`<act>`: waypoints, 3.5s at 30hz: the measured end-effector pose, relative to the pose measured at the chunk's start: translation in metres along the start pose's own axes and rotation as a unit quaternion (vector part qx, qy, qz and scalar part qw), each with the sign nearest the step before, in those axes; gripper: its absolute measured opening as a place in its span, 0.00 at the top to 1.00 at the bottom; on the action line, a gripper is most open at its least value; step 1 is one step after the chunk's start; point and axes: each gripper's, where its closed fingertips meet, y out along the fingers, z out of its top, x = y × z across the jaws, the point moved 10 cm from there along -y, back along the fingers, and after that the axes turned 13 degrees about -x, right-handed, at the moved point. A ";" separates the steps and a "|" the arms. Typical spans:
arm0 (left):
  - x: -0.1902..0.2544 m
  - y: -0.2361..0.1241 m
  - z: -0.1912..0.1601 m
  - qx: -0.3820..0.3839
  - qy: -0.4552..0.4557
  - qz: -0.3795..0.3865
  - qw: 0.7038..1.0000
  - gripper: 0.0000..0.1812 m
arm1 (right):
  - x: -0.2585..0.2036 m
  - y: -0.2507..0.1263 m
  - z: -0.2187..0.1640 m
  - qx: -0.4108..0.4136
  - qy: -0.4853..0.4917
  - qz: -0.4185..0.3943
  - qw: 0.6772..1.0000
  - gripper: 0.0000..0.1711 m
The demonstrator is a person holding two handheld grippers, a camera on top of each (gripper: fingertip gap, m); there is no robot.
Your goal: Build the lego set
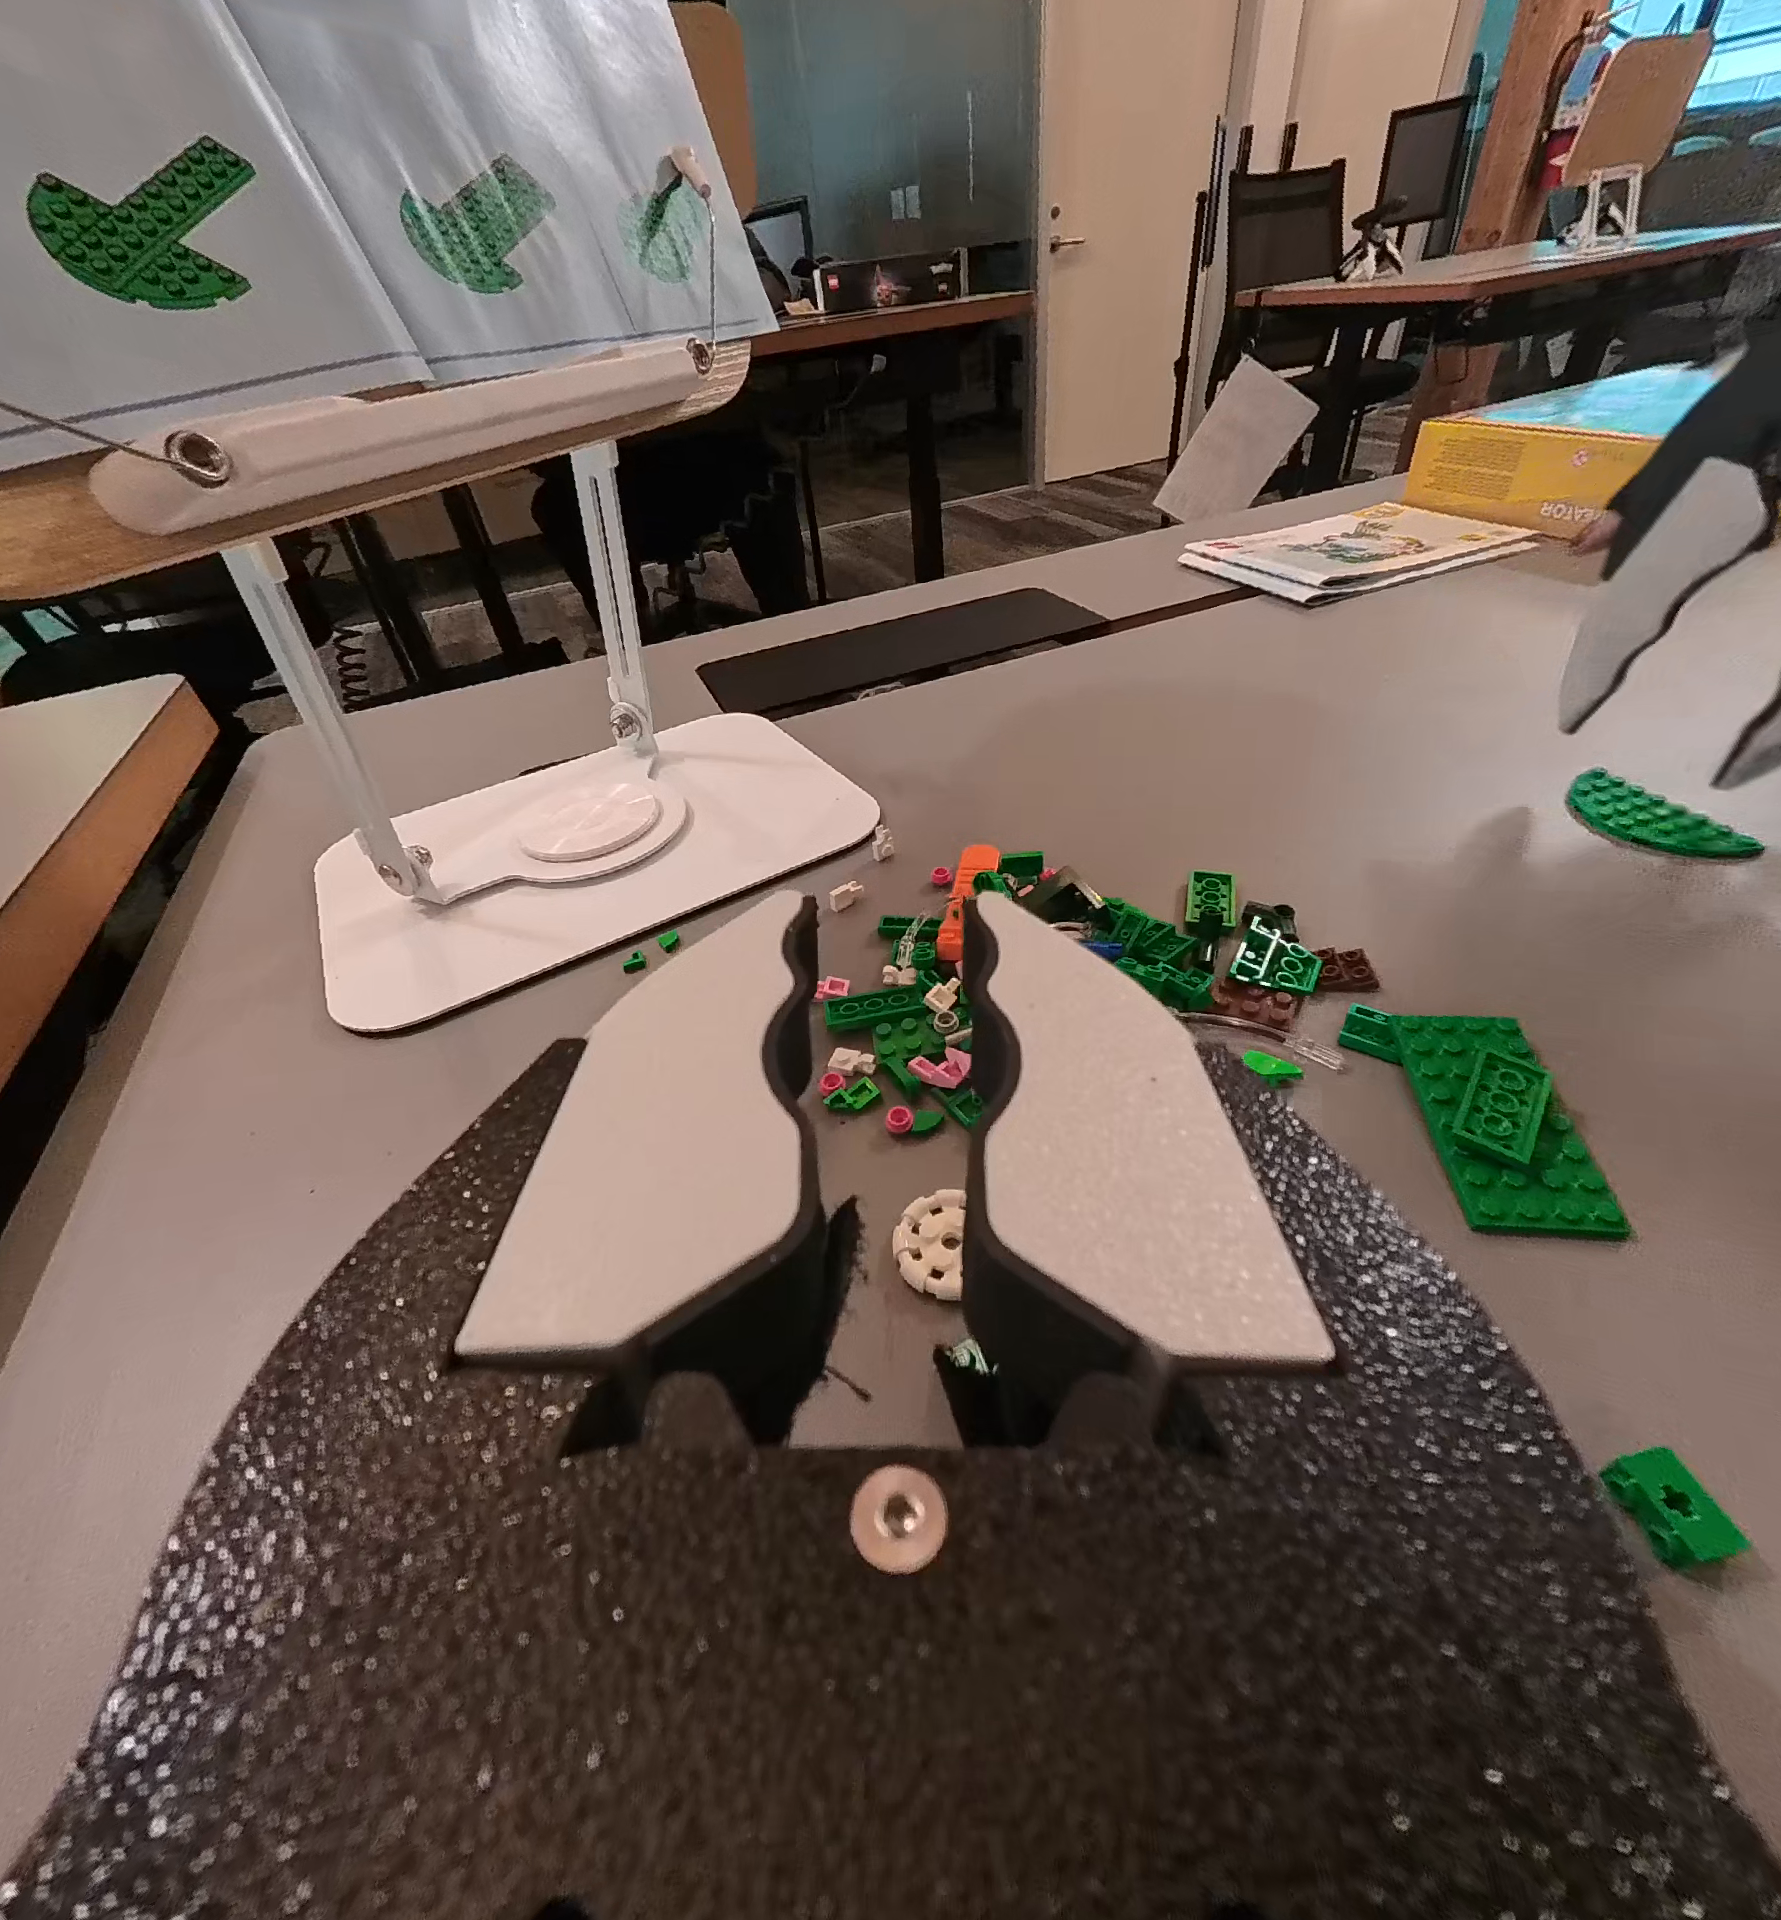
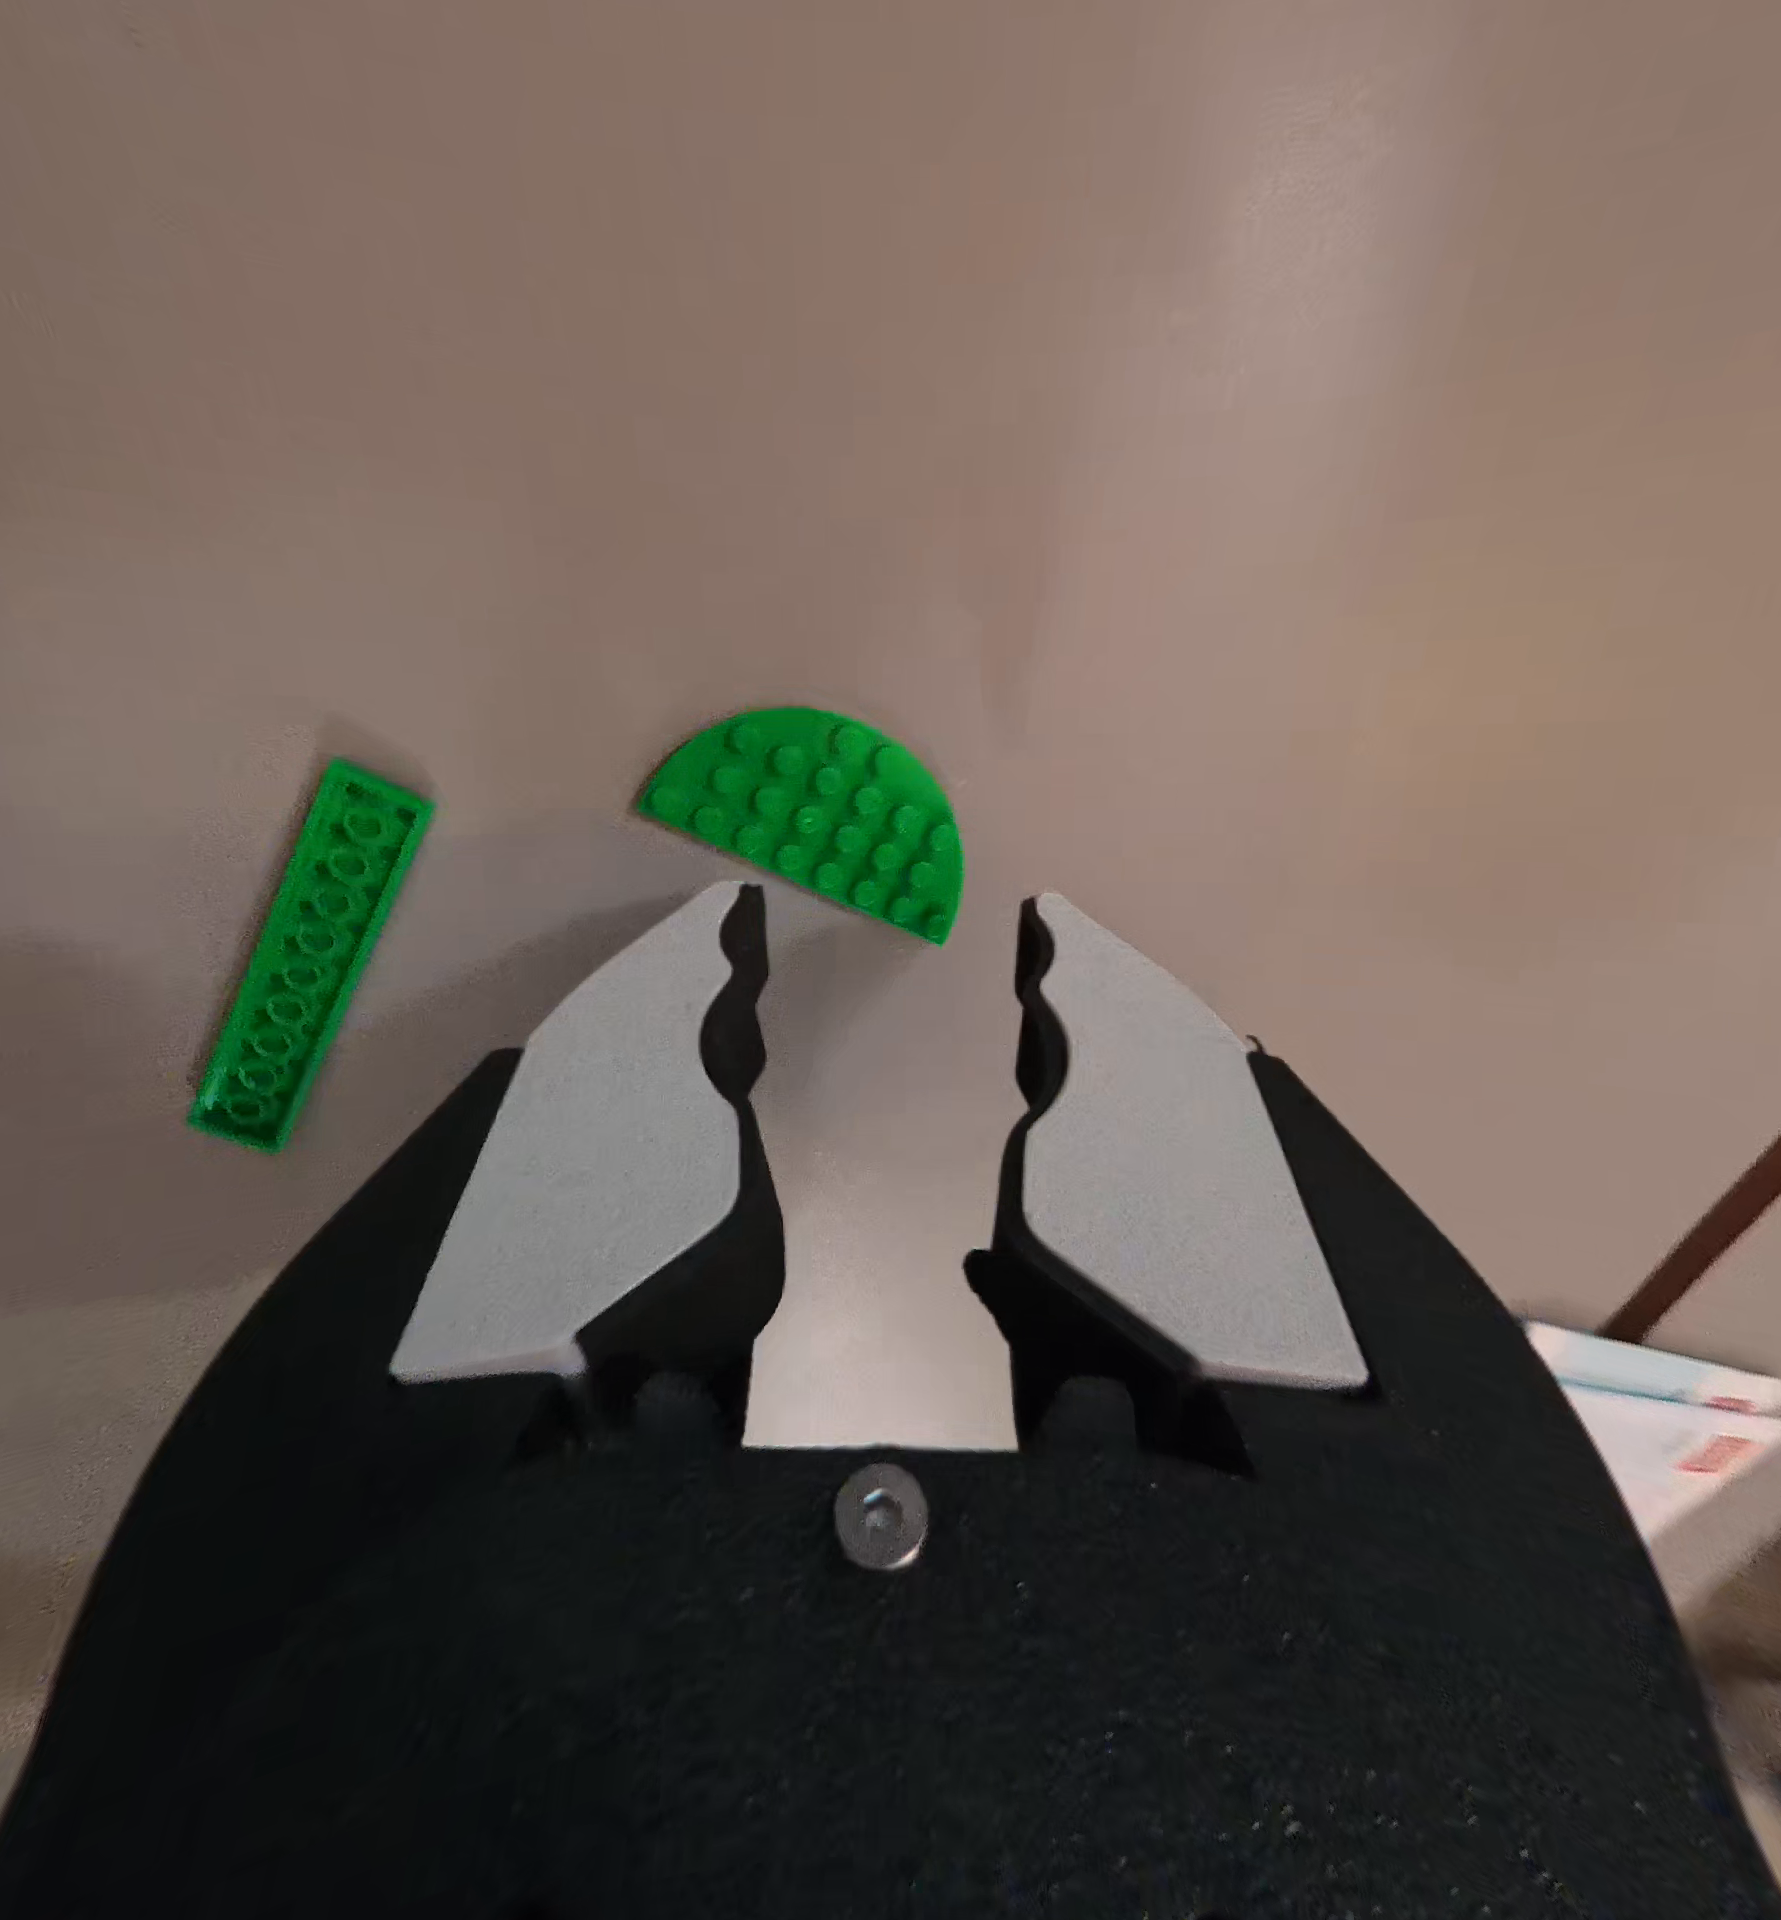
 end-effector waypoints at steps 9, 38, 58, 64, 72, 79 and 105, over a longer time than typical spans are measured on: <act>0.001 0.002 -0.001 -0.011 0.007 0.002 1.000 0.86 | -0.010 0.005 0.026 -0.102 -0.206 -0.030 0.973 0.73; 0.001 0.002 -0.001 -0.010 0.003 -0.001 1.000 0.86 | 0.049 -0.017 0.026 0.045 0.323 0.106 0.940 0.68; 0.003 0.003 0.000 -0.012 0.009 -0.005 1.000 0.86 | 0.078 0.024 0.180 0.167 0.114 0.144 0.969 0.83; 0.003 0.003 0.000 -0.013 0.008 -0.005 1.000 0.86 | 0.056 0.019 0.186 0.162 0.016 0.132 0.978 0.83; 0.003 0.003 0.000 -0.014 0.006 -0.006 1.000 0.86 | 0.060 0.019 0.202 0.152 -0.031 0.079 0.985 0.77; 0.003 0.004 0.000 -0.015 0.007 -0.007 1.000 0.86 | 0.067 0.017 0.217 0.089 -0.058 0.092 0.990 0.82; 0.002 0.003 0.000 -0.012 0.004 -0.008 1.000 0.86 | 0.057 0.012 0.233 0.033 0.028 0.077 0.996 0.77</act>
